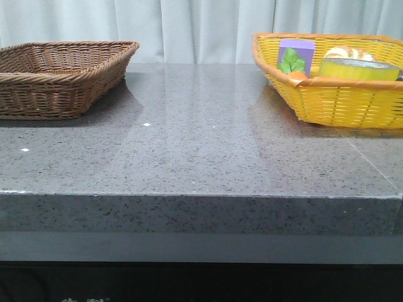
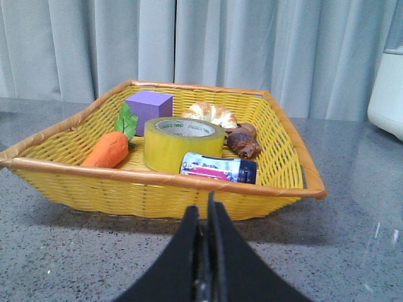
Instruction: Transfer tape with both arms
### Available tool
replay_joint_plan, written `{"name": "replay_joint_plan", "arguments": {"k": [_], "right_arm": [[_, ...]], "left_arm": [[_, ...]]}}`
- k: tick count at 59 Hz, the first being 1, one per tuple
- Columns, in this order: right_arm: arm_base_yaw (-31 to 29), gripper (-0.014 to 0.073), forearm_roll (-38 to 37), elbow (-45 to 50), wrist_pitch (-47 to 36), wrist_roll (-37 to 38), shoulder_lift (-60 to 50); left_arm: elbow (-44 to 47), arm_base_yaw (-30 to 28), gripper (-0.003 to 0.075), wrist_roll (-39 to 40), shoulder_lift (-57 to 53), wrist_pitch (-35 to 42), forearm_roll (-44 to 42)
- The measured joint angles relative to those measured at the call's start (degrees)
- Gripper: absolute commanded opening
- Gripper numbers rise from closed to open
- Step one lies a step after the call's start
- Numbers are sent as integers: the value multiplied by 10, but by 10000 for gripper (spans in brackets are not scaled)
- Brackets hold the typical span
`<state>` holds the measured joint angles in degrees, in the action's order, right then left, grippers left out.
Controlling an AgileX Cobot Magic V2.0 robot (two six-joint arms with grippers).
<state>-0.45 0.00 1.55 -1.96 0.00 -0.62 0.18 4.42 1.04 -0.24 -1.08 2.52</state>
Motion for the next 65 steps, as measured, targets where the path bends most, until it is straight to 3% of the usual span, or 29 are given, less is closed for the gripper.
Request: {"name": "replay_joint_plan", "arguments": {"k": [31,49,65], "right_arm": [[0,-69,23,-21,14,0,0],[0,-69,33,-226,172,0,5],[0,-69,33,-416,315,0,124]], "left_arm": [[-20,0,-20,0,0,29,2],[-216,0,-20,0,7,-95,3],[-401,0,-20,0,140,-229,4]]}}
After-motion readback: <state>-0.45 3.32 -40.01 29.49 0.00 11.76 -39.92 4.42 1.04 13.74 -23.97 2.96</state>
